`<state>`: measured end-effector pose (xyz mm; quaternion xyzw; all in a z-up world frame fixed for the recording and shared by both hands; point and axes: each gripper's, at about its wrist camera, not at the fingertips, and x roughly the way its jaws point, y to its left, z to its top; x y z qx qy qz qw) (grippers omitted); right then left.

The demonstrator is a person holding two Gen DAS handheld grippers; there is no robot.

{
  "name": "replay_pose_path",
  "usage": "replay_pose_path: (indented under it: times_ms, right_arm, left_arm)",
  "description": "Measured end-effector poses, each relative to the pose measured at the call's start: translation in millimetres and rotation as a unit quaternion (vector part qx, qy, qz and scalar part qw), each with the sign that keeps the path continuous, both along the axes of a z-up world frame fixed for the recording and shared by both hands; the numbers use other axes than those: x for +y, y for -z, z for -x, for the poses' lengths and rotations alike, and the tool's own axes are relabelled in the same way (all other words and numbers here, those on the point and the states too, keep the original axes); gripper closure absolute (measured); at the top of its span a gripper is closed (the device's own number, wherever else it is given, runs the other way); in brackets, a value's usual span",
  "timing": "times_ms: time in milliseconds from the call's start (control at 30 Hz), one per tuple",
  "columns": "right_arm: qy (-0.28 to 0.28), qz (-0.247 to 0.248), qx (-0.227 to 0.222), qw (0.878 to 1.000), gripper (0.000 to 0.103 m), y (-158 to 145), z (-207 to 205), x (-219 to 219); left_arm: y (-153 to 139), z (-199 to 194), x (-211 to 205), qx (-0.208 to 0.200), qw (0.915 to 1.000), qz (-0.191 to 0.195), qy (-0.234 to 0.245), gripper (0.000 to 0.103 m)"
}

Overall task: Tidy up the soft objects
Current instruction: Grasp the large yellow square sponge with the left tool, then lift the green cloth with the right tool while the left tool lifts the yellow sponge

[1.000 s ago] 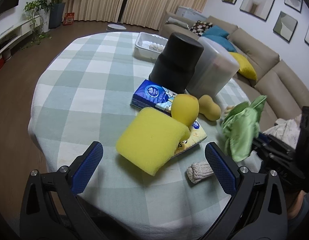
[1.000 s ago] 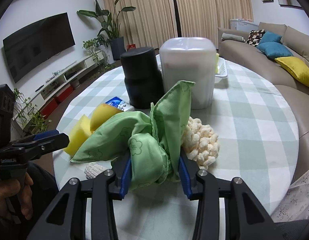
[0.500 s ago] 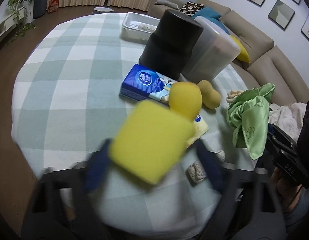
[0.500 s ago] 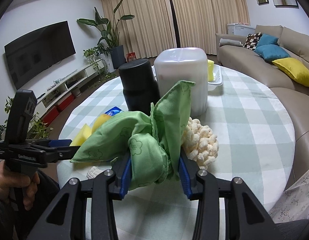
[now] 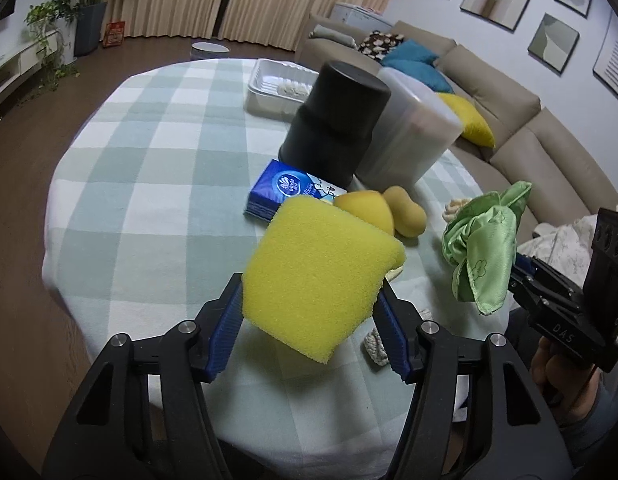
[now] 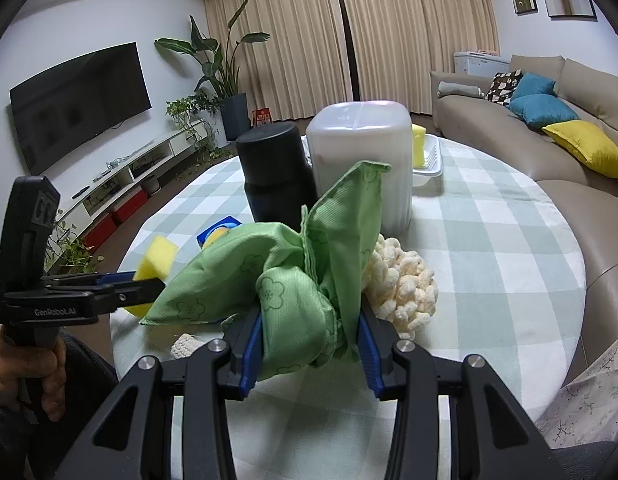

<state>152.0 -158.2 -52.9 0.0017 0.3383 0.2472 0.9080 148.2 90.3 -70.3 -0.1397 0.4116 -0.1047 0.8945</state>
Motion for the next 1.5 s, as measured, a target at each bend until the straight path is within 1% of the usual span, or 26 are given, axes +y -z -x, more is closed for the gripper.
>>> replay_pose_path:
  times_ms: [100, 233, 433, 633, 733, 867, 967, 1067, 1100, 1200, 1267, 1300, 1400, 1500]
  right_arm:
    - [0.000, 0.001, -0.001, 1.000, 0.059, -1.2, 2.3, -0.5]
    - [0.001, 0.001, -0.001, 1.000, 0.059, -2.4, 3.0, -1.4]
    - [0.013, -0.001, 0.000, 1.000, 0.059, -12.5, 7.8, -17.8]
    - [0.036, -0.009, 0.001, 0.999, 0.059, -24.7, 6.2, -44.7]
    - [0.056, -0.014, -0.002, 0.998, 0.059, -32.9, -0.3, -64.7]
    - [0.087, -0.008, -0.015, 0.996, 0.059, -44.0, -13.8, -96.3]
    - [0.110, -0.010, -0.016, 0.994, 0.059, -52.7, -30.9, -123.0]
    - [0.119, -0.005, -0.023, 0.993, 0.059, -64.3, -52.5, -140.0]
    - [0.118, -0.004, -0.026, 0.993, 0.059, -68.0, -58.5, -142.7]
    - [0.103, -0.010, -0.031, 0.994, 0.059, -82.1, -81.3, -144.3]
    - [0.088, -0.019, -0.029, 0.996, 0.059, -89.7, -98.9, -139.8]
    - [0.075, -0.028, -0.025, 0.996, 0.059, -93.0, -107.7, -135.9]
    - [0.056, -0.026, -0.026, 0.998, 0.059, -98.6, -123.8, -121.6]
    - [0.031, -0.026, -0.021, 0.999, 0.059, -95.3, -127.8, -108.3]
  left_arm:
    - [-2.9, 5.6, 1.3, -0.003, 1.0000, 0.005, -0.005, 0.044]
    - [-7.8, 11.3, 1.4, -0.008, 0.9999, 0.001, -0.013, 0.044]
    - [-22.4, 14.5, -0.7, -0.026, 0.9991, -0.023, -0.026, 0.044]
    - [-40.0, 5.8, -2.8, -0.046, 0.9976, -0.045, -0.027, 0.044]
    - [-48.4, -4.0, 2.1, -0.054, 0.9965, -0.057, -0.030, 0.044]
    - [-64.7, -19.6, 15.4, -0.068, 0.9947, -0.067, -0.037, 0.044]
    - [-82.0, -39.0, 22.5, -0.082, 0.9922, -0.086, -0.036, 0.044]
    - [-101.0, -68.9, 27.8, -0.095, 0.9899, -0.102, -0.028, 0.044]
    - [-106.7, -78.8, 29.0, -0.099, 0.9891, -0.106, -0.027, 0.044]
    - [-120.6, -112.1, 32.9, -0.108, 0.9895, -0.095, -0.014, 0.043]
    - [-125.1, -131.3, 31.8, -0.109, 0.9891, -0.098, -0.011, 0.043]
    - [-125.7, -138.6, 32.0, -0.109, 0.9897, -0.092, -0.007, 0.043]
    - [-119.0, -148.6, 30.2, -0.107, 0.9910, -0.080, -0.004, 0.043]
    - [-103.1, -146.0, 27.6, -0.100, 0.9927, -0.067, 0.000, 0.043]
